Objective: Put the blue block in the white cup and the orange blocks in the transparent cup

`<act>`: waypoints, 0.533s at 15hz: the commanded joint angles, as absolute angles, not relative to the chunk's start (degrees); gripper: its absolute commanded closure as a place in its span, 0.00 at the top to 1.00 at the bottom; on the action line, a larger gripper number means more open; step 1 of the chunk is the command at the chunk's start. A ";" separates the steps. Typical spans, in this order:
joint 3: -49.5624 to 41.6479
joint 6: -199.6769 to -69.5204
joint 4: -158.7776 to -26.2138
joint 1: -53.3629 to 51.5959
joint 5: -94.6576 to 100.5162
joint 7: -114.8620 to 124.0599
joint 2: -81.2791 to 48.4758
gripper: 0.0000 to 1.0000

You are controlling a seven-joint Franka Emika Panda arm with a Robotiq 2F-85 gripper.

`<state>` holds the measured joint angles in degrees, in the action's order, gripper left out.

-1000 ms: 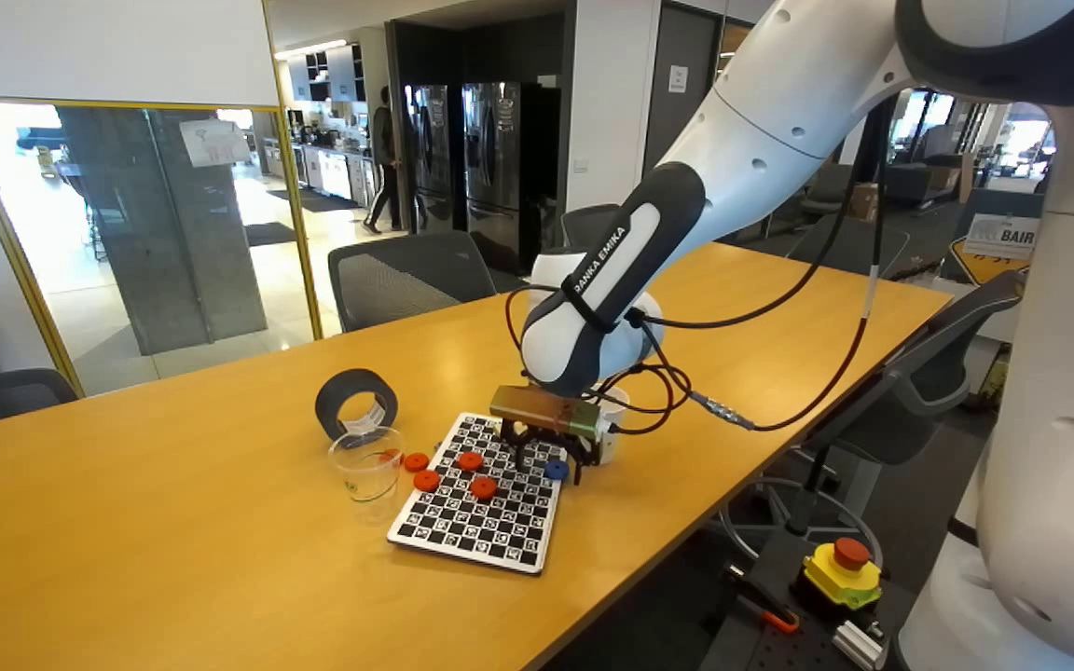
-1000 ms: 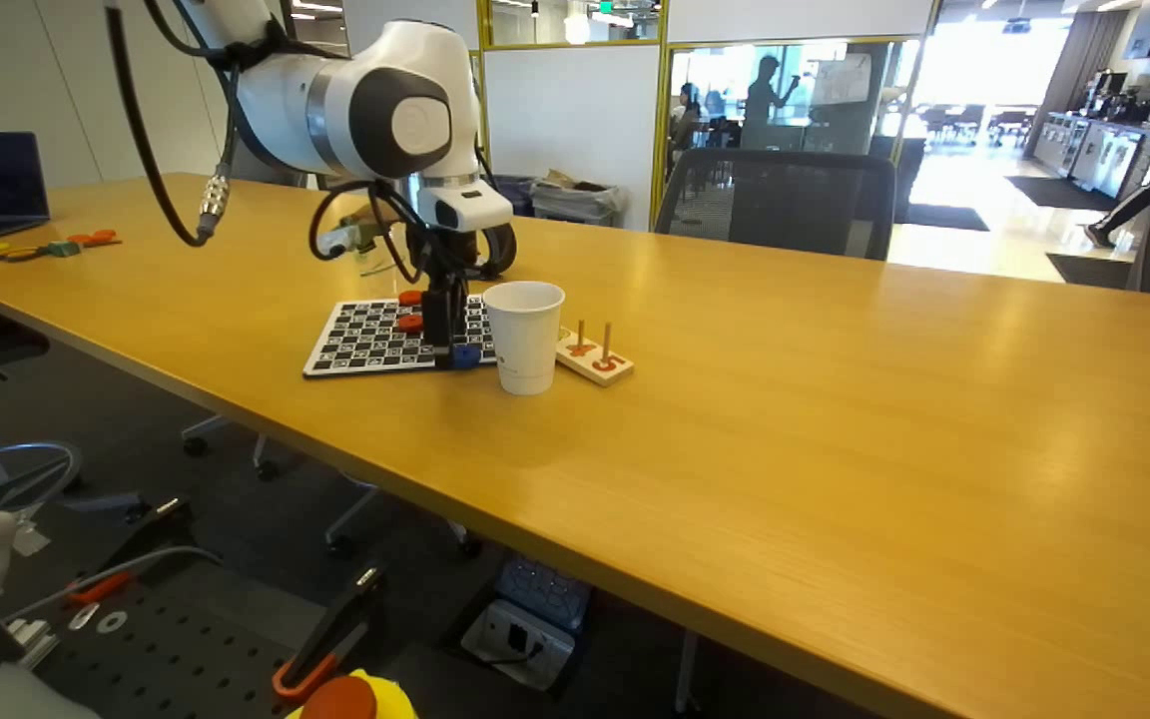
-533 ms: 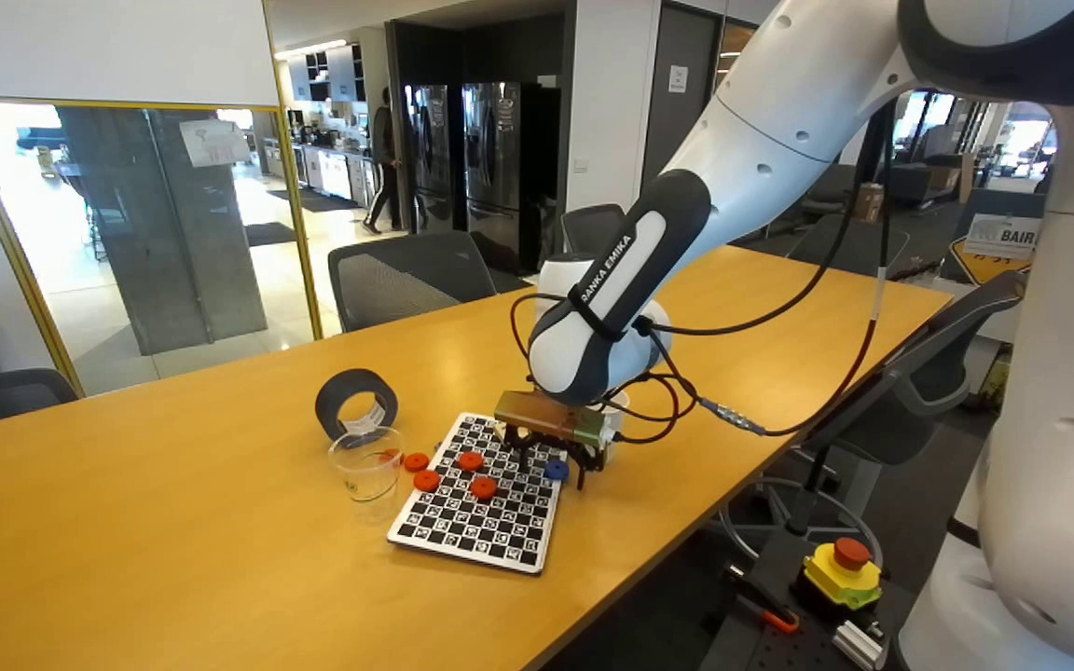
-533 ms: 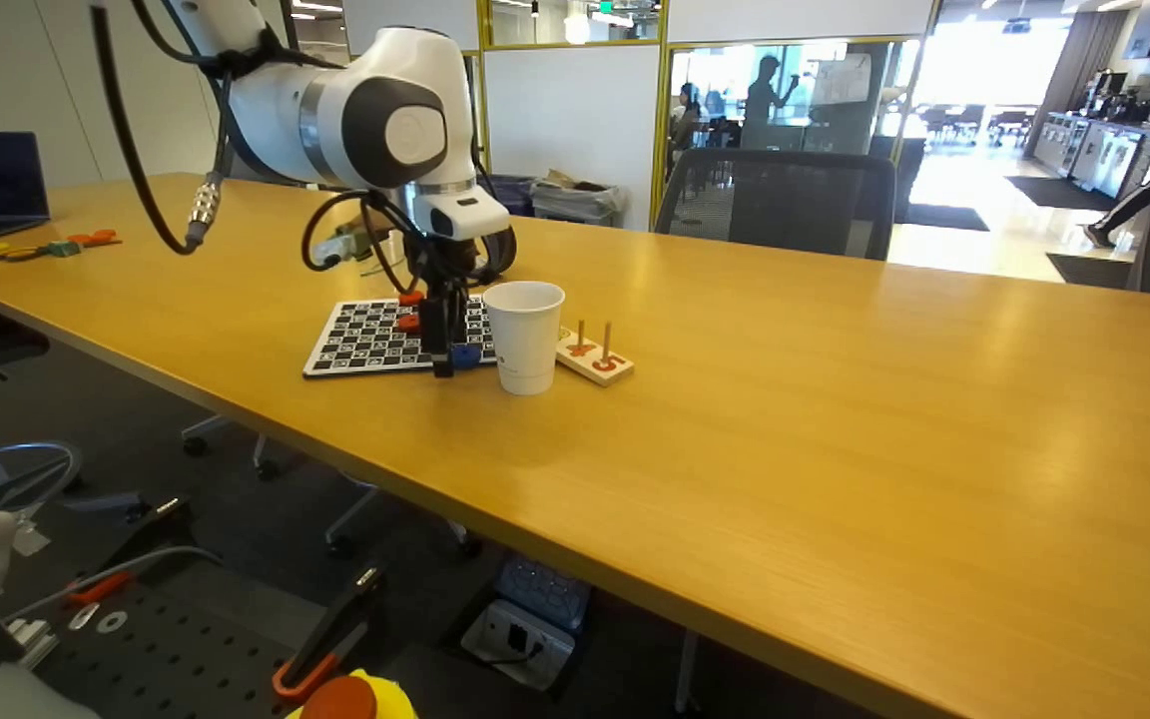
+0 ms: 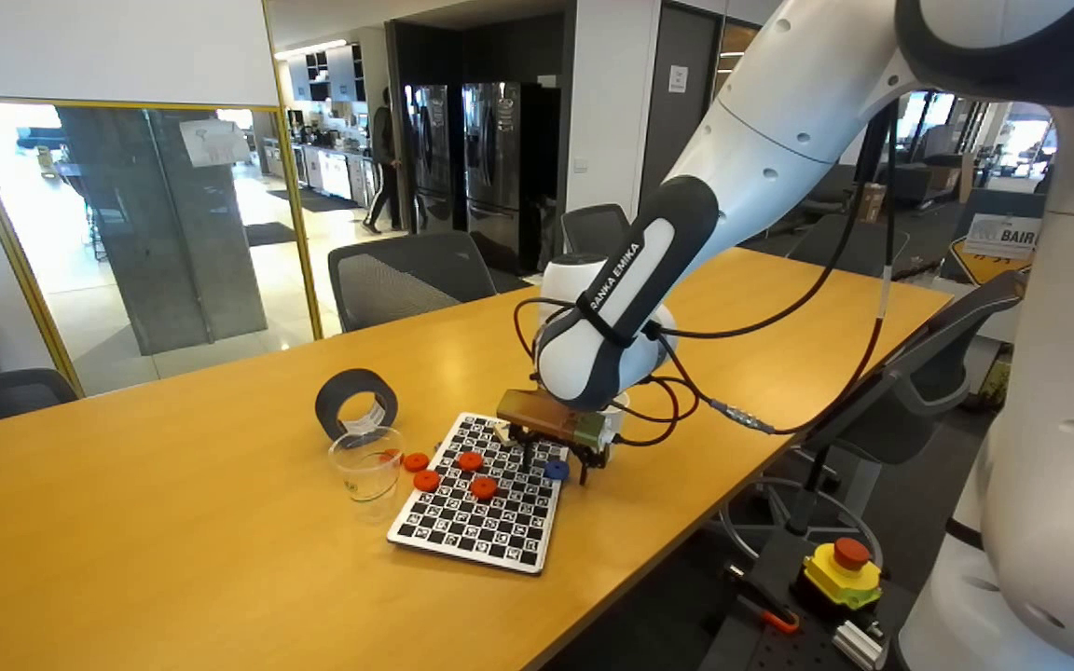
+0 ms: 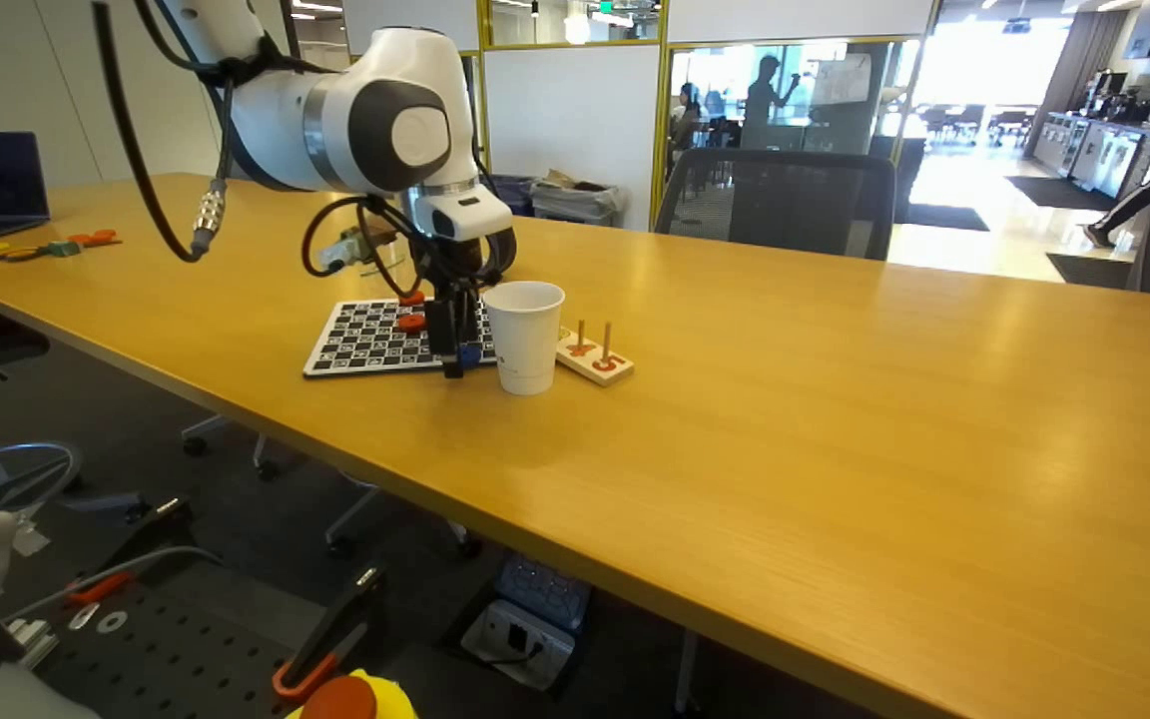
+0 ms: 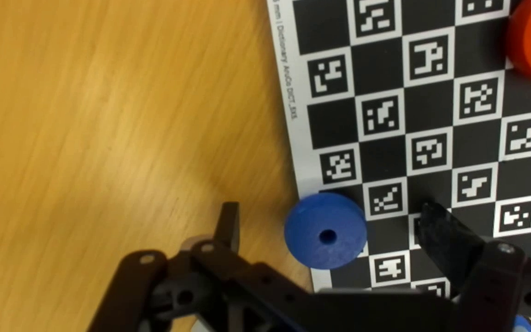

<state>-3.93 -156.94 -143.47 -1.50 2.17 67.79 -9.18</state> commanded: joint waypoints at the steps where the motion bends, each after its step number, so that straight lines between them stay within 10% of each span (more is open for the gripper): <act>1: -5.39 -159.10 -144.51 -2.67 3.87 70.01 -7.77 1.00; 6: -5.34 -161.02 -144.47 -2.62 3.13 69.58 -8.33 1.00; 7: -5.41 -161.35 -144.56 -2.66 3.23 69.65 -8.40 0.75; 8: -5.46 -161.45 -144.60 -2.68 3.27 69.67 -8.39 0.73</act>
